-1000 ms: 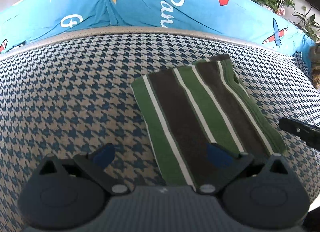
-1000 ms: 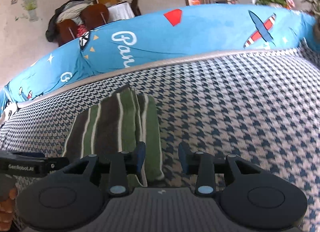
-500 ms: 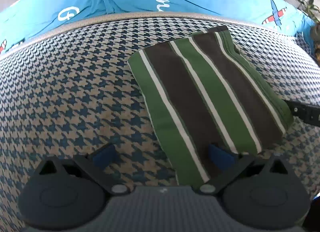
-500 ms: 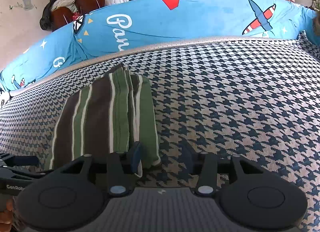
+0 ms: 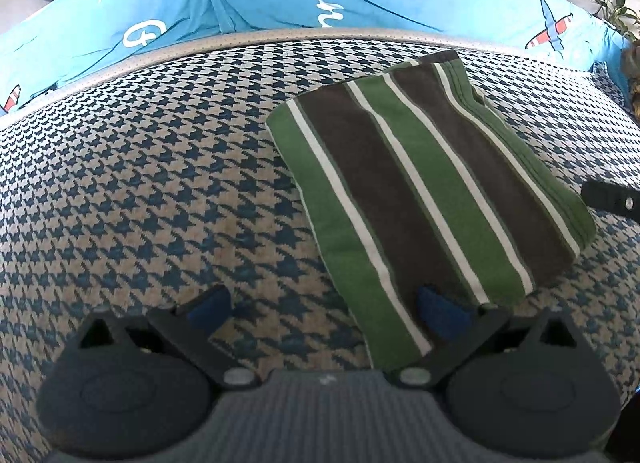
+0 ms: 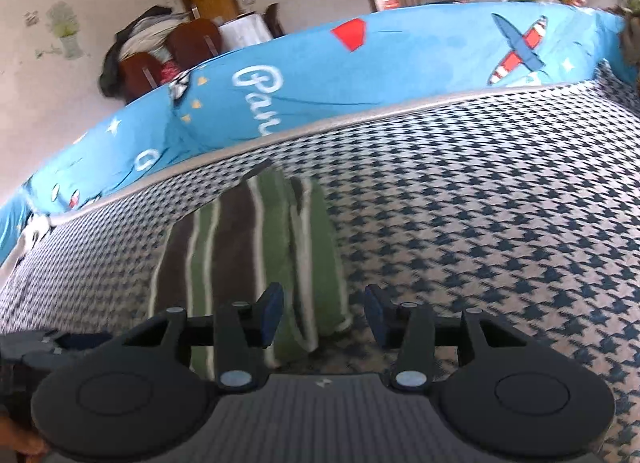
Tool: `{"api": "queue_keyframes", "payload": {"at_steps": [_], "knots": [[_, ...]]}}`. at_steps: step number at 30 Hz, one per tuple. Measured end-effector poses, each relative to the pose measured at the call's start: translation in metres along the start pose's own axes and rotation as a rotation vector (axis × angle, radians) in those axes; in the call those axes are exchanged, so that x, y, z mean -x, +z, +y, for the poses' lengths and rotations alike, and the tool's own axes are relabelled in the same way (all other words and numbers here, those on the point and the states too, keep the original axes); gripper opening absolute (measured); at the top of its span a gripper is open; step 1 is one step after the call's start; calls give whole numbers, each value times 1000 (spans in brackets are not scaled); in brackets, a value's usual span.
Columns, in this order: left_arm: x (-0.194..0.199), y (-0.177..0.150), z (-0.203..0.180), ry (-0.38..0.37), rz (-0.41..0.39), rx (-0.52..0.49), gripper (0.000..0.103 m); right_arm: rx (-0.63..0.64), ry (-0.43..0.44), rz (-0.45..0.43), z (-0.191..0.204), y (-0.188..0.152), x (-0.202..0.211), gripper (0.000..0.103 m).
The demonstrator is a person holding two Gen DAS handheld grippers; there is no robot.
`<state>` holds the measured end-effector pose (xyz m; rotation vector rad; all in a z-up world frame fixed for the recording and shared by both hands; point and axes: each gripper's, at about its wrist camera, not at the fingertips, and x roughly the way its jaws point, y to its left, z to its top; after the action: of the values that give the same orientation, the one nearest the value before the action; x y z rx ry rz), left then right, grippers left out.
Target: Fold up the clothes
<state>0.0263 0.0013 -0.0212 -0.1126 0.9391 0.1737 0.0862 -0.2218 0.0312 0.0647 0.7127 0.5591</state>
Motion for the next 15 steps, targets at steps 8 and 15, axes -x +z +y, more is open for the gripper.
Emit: {"api": "queue_keyframes", "payload": {"at_steps": [8, 15], "knots": [[2, -3, 2, 2, -11, 4, 103, -2, -121, 104, -3, -9, -24, 45], [5, -8, 3, 13, -29, 4, 103, 39, -141, 100, -2, -12, -26, 46]]}}
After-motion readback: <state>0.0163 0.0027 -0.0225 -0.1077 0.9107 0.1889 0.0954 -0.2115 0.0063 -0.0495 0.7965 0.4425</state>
